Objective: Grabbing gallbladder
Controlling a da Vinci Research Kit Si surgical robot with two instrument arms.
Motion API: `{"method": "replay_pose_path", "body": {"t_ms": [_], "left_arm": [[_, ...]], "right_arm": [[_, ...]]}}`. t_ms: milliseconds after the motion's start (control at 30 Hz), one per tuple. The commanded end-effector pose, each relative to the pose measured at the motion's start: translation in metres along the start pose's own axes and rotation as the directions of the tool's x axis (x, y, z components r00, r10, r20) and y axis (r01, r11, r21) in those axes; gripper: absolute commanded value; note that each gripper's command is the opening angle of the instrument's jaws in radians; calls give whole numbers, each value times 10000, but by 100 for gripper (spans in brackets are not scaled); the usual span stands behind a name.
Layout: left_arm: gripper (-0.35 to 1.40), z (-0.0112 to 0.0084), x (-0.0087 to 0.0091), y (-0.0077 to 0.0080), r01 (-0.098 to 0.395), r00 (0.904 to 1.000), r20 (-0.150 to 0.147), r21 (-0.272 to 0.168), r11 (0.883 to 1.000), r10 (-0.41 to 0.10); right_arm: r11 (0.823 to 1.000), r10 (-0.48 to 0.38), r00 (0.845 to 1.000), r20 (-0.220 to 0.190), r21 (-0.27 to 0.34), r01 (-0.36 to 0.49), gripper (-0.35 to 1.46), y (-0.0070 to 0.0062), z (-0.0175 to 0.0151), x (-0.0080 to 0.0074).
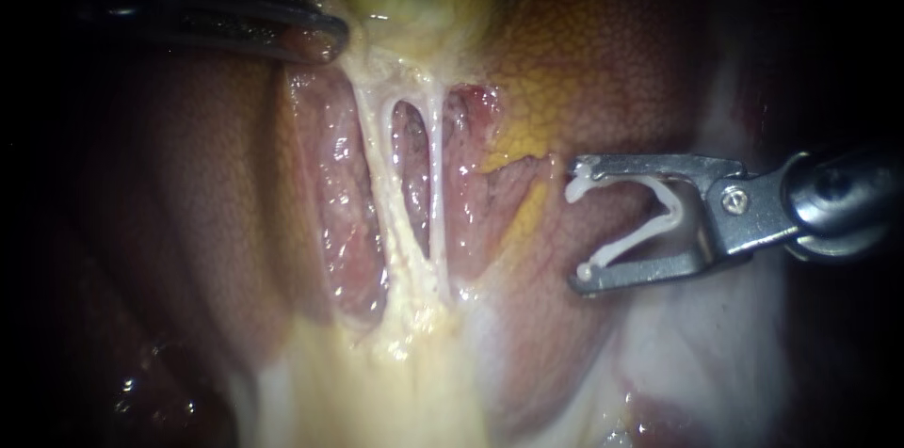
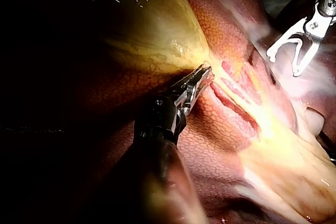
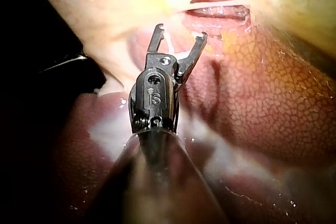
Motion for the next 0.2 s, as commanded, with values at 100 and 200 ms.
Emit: {"method": "replay_pose_path", "body": {"t_ms": [100, 200], "left_arm": [[-35, 0, 0, -1, 4, 10000, 4, -26, 10000, -4], [-35, 0, 1, -2, 11, 10000, 7, -42, 10000, -11]], "right_arm": [[10000, 1, 10000, 0, -3, -1, 59, 0, 0, 0], [10000, 3, 10000, 0, -6, -3, 59, 0, 0, 0]]}}
